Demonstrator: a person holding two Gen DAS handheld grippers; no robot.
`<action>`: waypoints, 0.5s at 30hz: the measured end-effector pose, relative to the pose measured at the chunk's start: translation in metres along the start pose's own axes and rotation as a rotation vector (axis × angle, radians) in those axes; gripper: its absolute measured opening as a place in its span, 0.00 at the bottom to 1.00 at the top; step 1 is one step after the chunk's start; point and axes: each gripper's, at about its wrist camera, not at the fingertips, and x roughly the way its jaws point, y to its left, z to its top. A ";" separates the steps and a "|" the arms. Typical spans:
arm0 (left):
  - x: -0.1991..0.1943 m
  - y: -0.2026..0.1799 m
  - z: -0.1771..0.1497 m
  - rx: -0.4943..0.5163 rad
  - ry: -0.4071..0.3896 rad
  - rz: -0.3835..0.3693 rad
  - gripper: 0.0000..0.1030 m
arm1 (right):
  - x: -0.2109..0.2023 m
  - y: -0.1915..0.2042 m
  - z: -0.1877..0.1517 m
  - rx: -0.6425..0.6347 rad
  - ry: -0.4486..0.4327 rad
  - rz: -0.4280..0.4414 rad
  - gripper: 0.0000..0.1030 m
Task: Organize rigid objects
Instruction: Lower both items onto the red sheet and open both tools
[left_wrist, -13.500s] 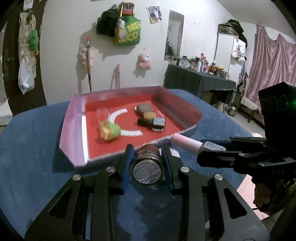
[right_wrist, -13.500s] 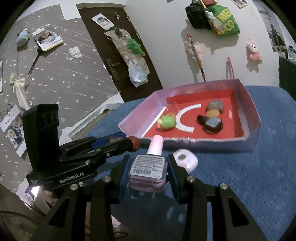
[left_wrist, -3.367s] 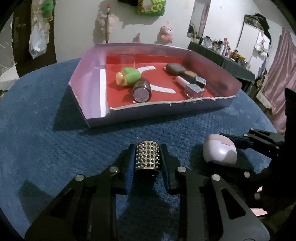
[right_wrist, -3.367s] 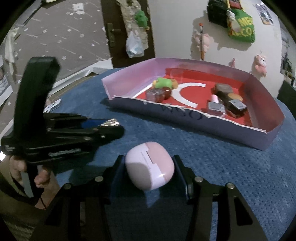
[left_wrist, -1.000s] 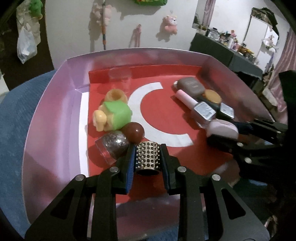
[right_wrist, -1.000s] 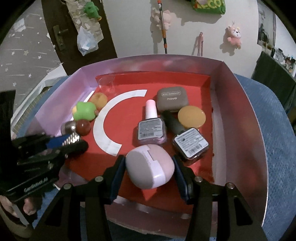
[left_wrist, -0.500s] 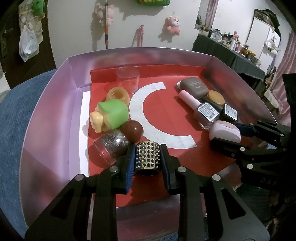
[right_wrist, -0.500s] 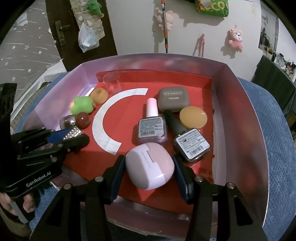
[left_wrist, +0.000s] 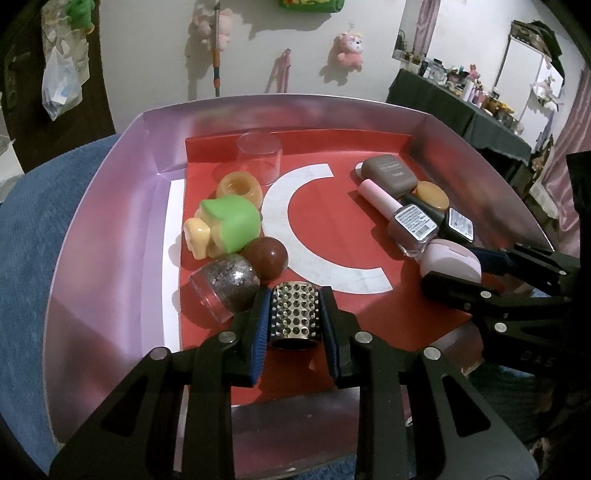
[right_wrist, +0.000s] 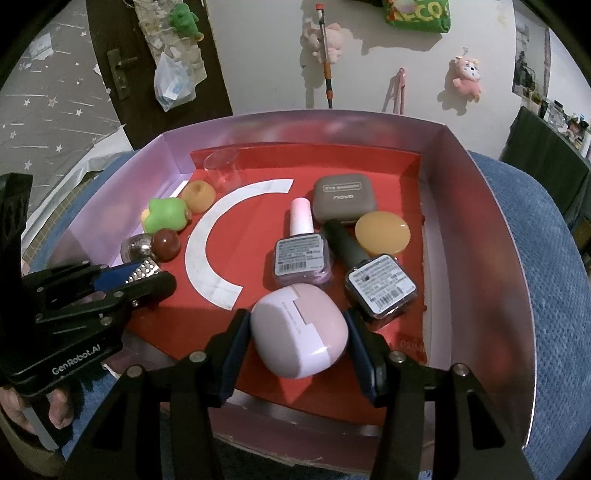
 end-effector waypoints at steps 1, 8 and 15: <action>-0.001 0.000 0.000 -0.002 0.000 0.000 0.24 | 0.000 0.000 0.000 0.000 -0.002 -0.001 0.53; -0.007 0.000 -0.001 -0.007 -0.017 0.007 0.24 | -0.001 -0.001 -0.002 -0.002 -0.008 0.002 0.54; -0.016 0.001 -0.004 -0.014 -0.034 0.023 0.24 | -0.015 0.001 -0.004 0.003 -0.042 0.013 0.63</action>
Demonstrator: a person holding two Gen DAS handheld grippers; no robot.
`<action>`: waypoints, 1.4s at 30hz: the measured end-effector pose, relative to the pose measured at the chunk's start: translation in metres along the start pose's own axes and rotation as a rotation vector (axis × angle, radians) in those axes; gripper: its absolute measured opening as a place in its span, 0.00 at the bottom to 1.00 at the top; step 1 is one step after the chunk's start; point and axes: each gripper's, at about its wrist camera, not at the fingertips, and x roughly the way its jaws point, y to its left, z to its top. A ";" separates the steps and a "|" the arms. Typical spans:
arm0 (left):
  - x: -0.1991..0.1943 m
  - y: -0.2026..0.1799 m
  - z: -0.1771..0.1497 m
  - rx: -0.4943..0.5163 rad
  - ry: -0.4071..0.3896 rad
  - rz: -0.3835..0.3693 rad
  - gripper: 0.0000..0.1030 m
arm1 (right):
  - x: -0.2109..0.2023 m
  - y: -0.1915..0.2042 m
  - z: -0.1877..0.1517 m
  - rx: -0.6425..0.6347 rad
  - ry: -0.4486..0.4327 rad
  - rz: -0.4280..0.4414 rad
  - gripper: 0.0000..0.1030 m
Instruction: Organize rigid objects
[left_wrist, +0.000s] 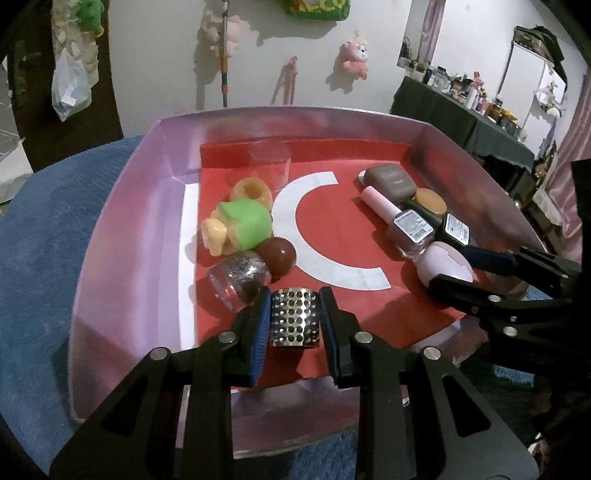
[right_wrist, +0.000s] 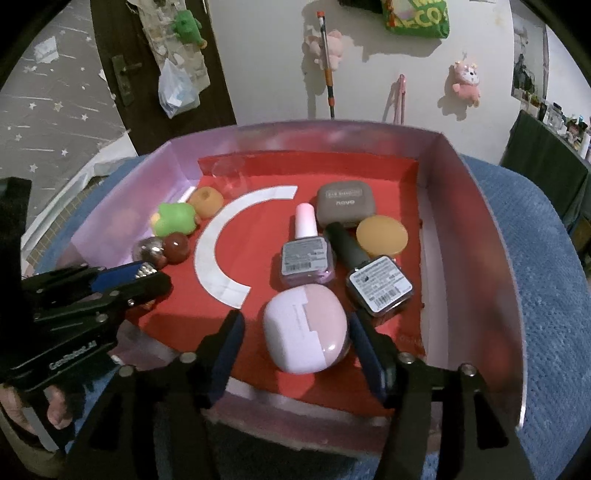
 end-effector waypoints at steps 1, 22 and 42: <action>-0.003 0.000 0.000 -0.003 -0.008 0.001 0.24 | -0.004 0.001 0.000 0.001 -0.010 0.000 0.63; -0.056 -0.007 -0.017 0.005 -0.175 0.094 0.97 | -0.067 0.002 -0.022 0.103 -0.219 -0.119 0.92; -0.044 0.000 -0.038 -0.022 -0.216 0.088 0.98 | -0.050 0.013 -0.045 0.096 -0.265 -0.195 1.00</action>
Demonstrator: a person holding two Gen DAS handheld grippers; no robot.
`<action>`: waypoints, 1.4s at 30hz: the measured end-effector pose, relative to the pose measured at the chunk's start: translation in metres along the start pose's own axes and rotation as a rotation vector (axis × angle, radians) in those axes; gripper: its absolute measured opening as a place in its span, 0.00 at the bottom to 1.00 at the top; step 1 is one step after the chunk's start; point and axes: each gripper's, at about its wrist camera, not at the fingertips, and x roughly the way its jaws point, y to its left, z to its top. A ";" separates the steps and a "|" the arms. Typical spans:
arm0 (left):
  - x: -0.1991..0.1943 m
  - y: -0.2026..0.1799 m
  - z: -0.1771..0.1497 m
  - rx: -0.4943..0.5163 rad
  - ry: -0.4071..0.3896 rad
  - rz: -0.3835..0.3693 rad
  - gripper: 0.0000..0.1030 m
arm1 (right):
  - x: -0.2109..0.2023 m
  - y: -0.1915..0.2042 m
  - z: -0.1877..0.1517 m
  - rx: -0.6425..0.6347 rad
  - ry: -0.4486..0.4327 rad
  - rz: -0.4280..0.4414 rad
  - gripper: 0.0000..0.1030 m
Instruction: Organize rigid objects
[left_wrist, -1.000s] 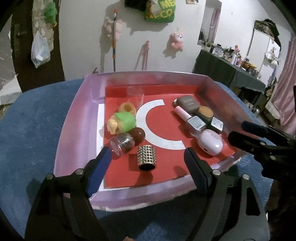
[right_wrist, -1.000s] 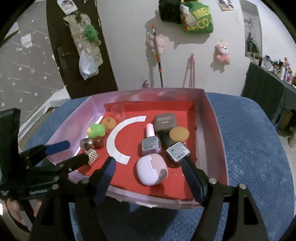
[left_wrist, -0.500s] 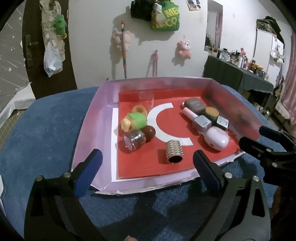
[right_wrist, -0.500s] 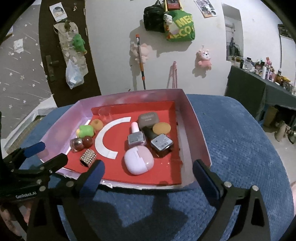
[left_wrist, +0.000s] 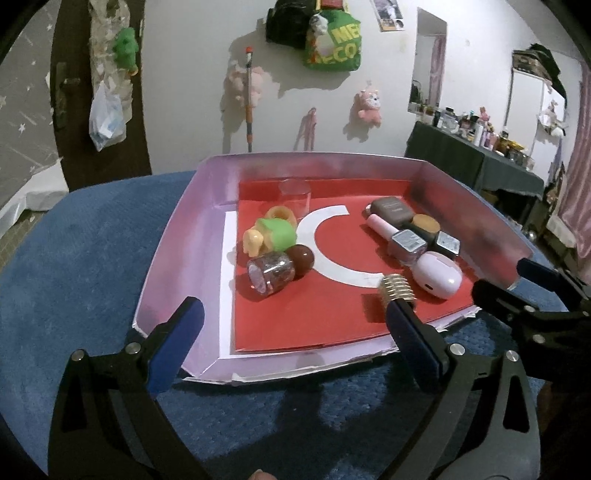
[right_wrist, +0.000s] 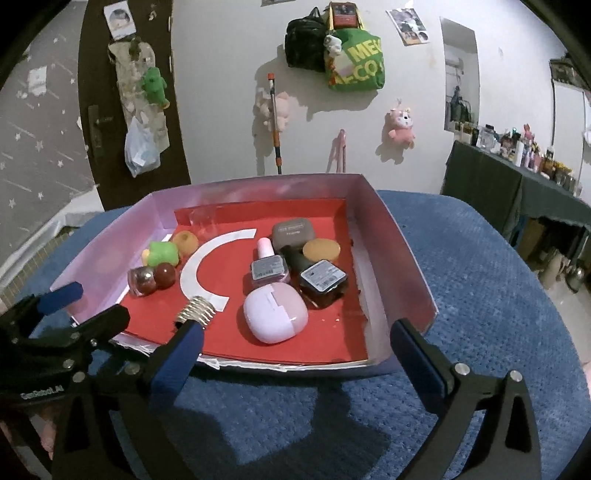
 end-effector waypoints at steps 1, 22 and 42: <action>0.000 0.002 0.000 -0.012 0.003 -0.001 0.98 | -0.001 -0.001 0.000 0.003 -0.002 0.003 1.00; 0.001 0.005 0.002 -0.017 0.015 0.014 0.98 | 0.000 -0.001 -0.001 0.007 0.002 0.011 1.00; 0.006 0.005 0.001 -0.022 0.041 0.008 0.98 | 0.002 -0.001 -0.003 0.005 0.011 0.010 1.00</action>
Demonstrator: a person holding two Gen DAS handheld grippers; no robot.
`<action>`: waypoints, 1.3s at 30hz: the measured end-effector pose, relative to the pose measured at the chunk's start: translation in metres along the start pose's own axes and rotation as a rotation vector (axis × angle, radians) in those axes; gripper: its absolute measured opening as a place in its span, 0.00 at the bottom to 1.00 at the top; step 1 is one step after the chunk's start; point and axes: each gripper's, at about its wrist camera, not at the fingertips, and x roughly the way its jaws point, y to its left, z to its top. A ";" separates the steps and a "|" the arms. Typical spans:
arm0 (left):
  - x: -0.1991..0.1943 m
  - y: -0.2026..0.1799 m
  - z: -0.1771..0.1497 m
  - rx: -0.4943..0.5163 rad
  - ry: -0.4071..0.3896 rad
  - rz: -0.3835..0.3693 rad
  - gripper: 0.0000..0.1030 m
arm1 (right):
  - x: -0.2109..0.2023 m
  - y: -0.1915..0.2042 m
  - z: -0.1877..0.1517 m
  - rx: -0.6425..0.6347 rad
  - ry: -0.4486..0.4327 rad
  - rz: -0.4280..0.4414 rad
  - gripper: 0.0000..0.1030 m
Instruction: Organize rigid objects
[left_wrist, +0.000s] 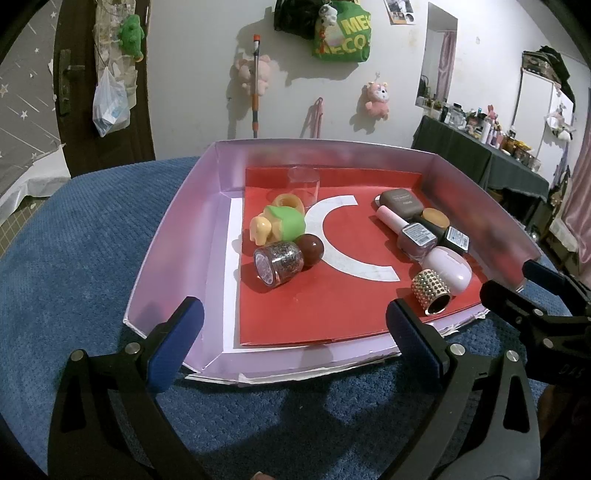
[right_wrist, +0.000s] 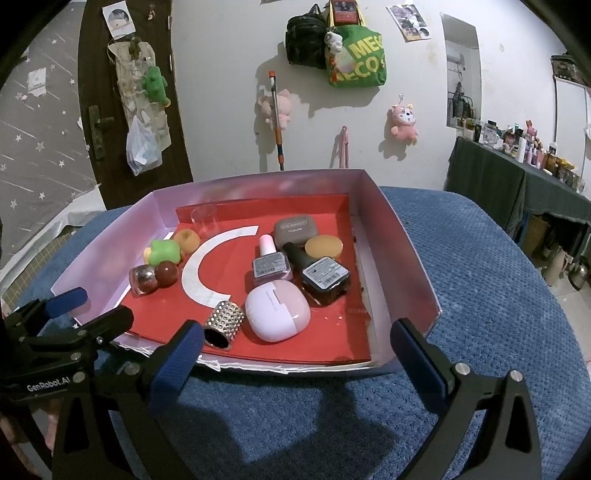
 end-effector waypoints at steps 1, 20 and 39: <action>0.000 0.000 0.000 -0.001 -0.001 -0.001 0.98 | 0.000 0.000 0.000 0.000 0.000 0.000 1.00; -0.027 -0.002 -0.005 -0.001 -0.013 -0.009 0.98 | -0.026 -0.009 -0.001 0.022 -0.005 0.050 1.00; -0.046 -0.001 -0.033 -0.015 0.049 -0.022 0.98 | -0.041 -0.011 -0.028 0.006 0.129 0.063 1.00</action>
